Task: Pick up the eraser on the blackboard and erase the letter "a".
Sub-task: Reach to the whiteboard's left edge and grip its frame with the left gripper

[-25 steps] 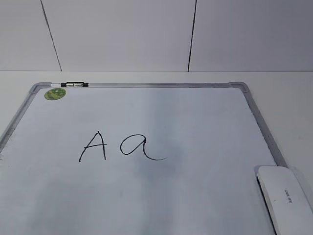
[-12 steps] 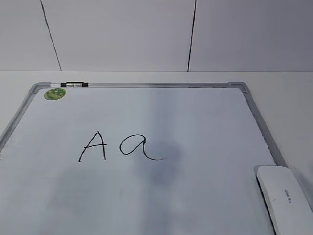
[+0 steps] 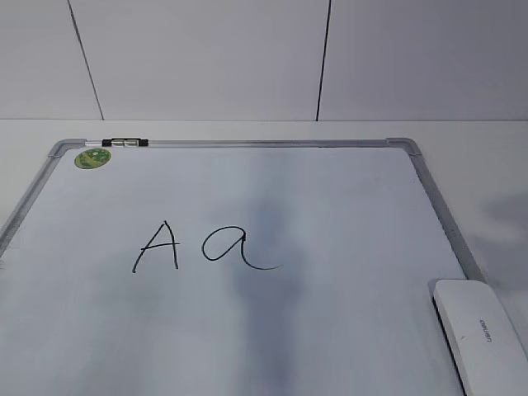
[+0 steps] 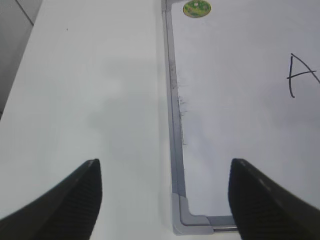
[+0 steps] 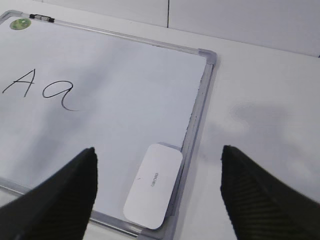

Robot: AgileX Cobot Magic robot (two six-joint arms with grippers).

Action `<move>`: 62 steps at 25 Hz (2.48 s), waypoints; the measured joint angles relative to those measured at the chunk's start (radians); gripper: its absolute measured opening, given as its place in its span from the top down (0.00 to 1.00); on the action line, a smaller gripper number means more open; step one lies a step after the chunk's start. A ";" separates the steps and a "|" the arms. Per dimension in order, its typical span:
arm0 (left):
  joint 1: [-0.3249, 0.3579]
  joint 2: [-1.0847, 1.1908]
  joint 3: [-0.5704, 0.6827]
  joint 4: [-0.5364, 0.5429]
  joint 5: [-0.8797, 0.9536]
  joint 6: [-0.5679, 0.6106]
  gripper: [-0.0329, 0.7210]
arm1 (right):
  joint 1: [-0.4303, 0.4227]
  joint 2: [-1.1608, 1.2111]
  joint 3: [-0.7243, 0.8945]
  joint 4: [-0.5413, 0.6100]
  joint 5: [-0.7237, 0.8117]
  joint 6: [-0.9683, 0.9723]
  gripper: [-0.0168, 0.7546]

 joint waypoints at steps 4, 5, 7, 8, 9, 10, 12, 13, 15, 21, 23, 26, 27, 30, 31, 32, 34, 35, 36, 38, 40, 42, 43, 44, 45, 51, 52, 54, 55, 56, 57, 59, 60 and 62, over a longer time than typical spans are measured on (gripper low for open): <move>0.000 0.140 -0.051 0.000 -0.011 -0.019 0.18 | 0.000 0.149 -0.150 0.045 0.092 0.003 0.22; 0.000 0.178 -0.070 0.000 -0.011 -0.022 0.18 | 0.000 0.185 -0.183 0.052 0.113 0.037 0.22; 0.000 0.247 -0.110 0.000 -0.011 -0.038 0.18 | 0.000 0.251 -0.235 0.083 0.132 0.110 0.22; 0.000 0.286 -0.133 0.000 -0.011 -0.046 0.18 | 0.000 0.288 -0.258 0.103 0.133 0.136 0.22; 0.000 0.325 -0.155 0.000 -0.011 -0.050 0.18 | 0.000 0.317 -0.273 0.130 0.133 0.152 0.22; 0.000 0.358 -0.174 0.000 -0.011 -0.051 0.18 | 0.000 0.348 -0.283 0.157 0.135 0.159 0.22; 0.000 0.435 -0.215 0.000 -0.011 -0.053 0.18 | 0.000 0.393 -0.286 0.192 0.136 0.170 0.22; 0.000 0.471 -0.231 0.000 -0.011 -0.055 0.18 | 0.000 0.413 -0.286 0.197 0.136 0.169 0.22; 0.000 0.539 -0.264 0.000 -0.011 -0.056 0.18 | 0.000 0.448 -0.286 0.200 0.136 0.171 0.22; 0.000 0.744 -0.306 -0.006 -0.007 -0.057 0.18 | 0.000 0.533 -0.286 0.185 0.136 0.173 0.22; 0.000 0.805 -0.306 -0.011 -0.005 -0.057 0.18 | 0.000 0.546 -0.286 0.140 0.136 0.173 0.22; 0.000 0.867 -0.310 -0.025 -0.007 -0.057 0.18 | 0.000 0.553 -0.245 0.071 0.134 0.173 0.22; 0.000 0.882 -0.310 -0.027 -0.010 -0.057 0.18 | 0.000 0.553 -0.224 0.063 0.134 0.173 0.22; 0.000 0.908 -0.310 -0.029 -0.027 -0.057 0.18 | 0.000 0.553 -0.136 0.058 0.134 0.173 0.22; 0.000 0.915 -0.310 -0.029 -0.038 -0.057 0.18 | 0.000 0.555 -0.111 0.054 0.134 0.173 0.22; 0.000 0.920 -0.311 -0.030 -0.048 -0.057 0.18 | 0.000 0.555 -0.082 0.052 0.134 0.173 0.22; 0.000 0.944 -0.317 -0.034 -0.056 -0.051 0.18 | 0.000 0.555 -0.039 0.050 0.132 0.173 0.22; 0.000 0.961 -0.322 -0.035 -0.056 -0.051 0.18 | 0.000 0.555 -0.023 0.050 0.130 0.173 0.22; 0.000 0.977 -0.331 -0.035 -0.056 -0.049 0.18 | 0.000 0.555 -0.014 0.050 0.130 0.173 0.22; 0.000 1.016 -0.354 -0.036 -0.056 -0.049 0.18 | 0.000 0.555 -0.002 0.050 0.128 0.171 0.22; 0.000 1.054 -0.385 -0.038 -0.056 -0.049 0.18 | 0.000 0.560 0.001 0.050 0.126 0.165 0.22; 0.000 1.101 -0.417 -0.038 -0.051 -0.047 0.18 | 0.000 0.575 0.001 0.050 0.126 0.162 0.22; 0.000 1.122 -0.433 -0.040 -0.049 -0.047 0.18 | 0.000 0.584 0.001 0.050 0.126 0.160 0.22; 0.000 1.147 -0.445 -0.042 -0.047 -0.047 0.18 | 0.000 0.596 0.001 0.050 0.126 0.160 0.22; 0.000 1.171 -0.459 -0.048 -0.047 -0.047 0.18 | 0.000 0.609 0.001 0.050 0.124 0.160 0.22; 0.000 1.293 -0.495 -0.087 -0.047 -0.025 0.18 | 0.000 0.662 0.001 0.052 0.121 0.151 0.22; 0.000 1.310 -0.495 -0.090 -0.047 -0.025 0.18 | 0.000 0.671 0.001 0.060 0.121 0.147 0.22; 0.000 1.337 -0.495 -0.092 -0.057 -0.023 0.18 | 0.000 0.688 0.001 0.091 0.121 0.137 0.22; 0.000 1.347 -0.495 -0.092 -0.067 -0.023 0.18 | 0.000 0.698 0.001 0.115 0.118 0.127 0.22; 0.000 1.352 -0.495 -0.092 -0.080 -0.023 0.18 | 0.002 0.705 0.001 0.135 0.118 0.114 0.22; 0.000 1.354 -0.497 -0.092 -0.096 -0.023 0.18 | 0.006 0.709 0.001 0.154 0.116 0.105 0.22; 0.000 1.356 -0.496 -0.092 -0.122 -0.023 0.19 | 0.015 0.709 0.001 0.170 0.114 0.096 0.22; 0.000 1.358 -0.496 -0.092 -0.136 -0.022 0.19 | 0.016 0.709 0.001 0.172 0.114 0.094 0.22; 0.000 1.358 -0.496 -0.092 -0.149 -0.020 0.19 | 0.016 0.709 0.001 0.166 0.114 0.091 0.22</move>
